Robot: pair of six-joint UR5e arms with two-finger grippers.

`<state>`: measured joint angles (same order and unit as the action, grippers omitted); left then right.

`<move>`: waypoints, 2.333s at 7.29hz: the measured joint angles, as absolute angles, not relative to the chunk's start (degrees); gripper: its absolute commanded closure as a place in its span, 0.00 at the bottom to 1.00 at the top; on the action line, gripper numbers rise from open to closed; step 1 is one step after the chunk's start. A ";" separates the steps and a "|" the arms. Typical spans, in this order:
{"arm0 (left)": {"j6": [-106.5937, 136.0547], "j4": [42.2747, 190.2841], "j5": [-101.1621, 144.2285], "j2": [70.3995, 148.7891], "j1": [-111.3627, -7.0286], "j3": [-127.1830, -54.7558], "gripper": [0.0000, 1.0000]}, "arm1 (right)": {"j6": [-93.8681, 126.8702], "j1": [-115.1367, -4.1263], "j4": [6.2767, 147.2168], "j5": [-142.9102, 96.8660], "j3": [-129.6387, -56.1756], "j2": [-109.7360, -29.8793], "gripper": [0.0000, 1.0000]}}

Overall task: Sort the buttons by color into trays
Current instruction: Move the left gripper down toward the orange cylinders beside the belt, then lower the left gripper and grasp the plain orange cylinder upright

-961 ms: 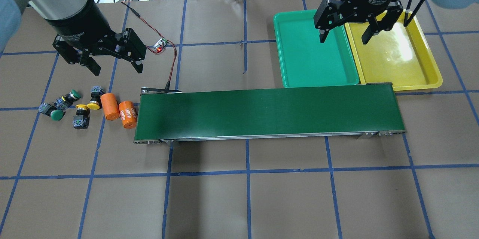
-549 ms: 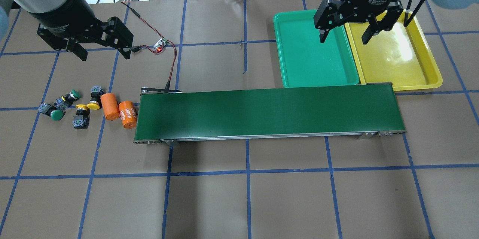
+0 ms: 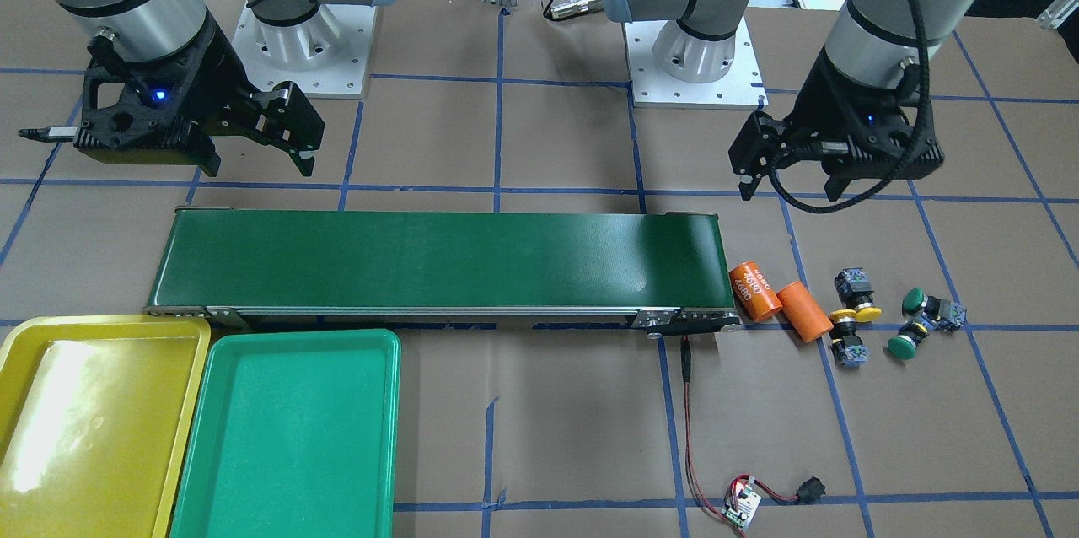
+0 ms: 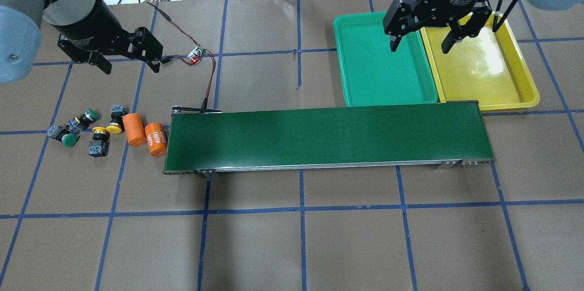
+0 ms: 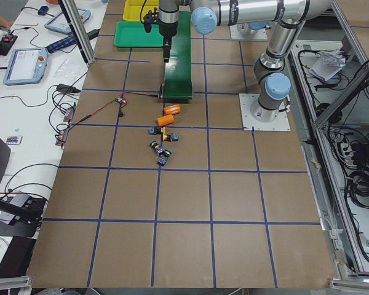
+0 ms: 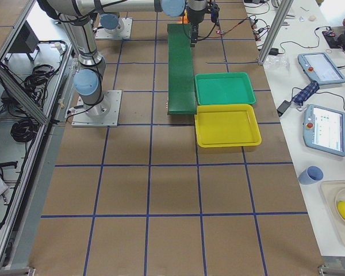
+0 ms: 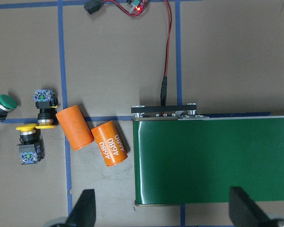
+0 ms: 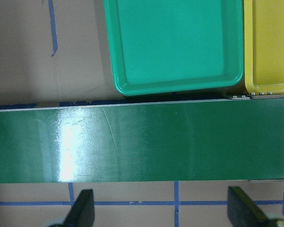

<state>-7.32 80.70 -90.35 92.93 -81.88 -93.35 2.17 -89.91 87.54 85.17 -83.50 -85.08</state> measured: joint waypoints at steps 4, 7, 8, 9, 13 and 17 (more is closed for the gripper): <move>-7.92 84.50 -89.30 91.28 -88.73 -92.20 0.00 | 2.11 -89.89 87.54 85.17 -83.50 -85.08 0.00; -12.96 88.07 -92.72 91.12 -85.56 -88.98 0.00 | 2.11 -89.85 87.54 85.17 -83.50 -85.08 0.00; -13.15 89.70 -92.79 90.64 -83.13 -88.86 0.00 | 2.11 -89.85 87.54 85.17 -83.50 -85.08 0.00; -9.71 90.28 -92.74 90.57 -81.58 -89.33 0.00 | 2.11 -89.87 87.54 85.17 -83.50 -85.08 0.00; 11.18 86.26 -90.81 95.29 -79.80 -92.18 0.00 | 2.11 -89.94 87.54 85.23 -83.50 -85.08 0.00; 11.40 73.83 -89.39 101.58 -72.17 -100.08 0.00 | 2.11 -90.00 87.54 85.25 -83.50 -85.07 0.00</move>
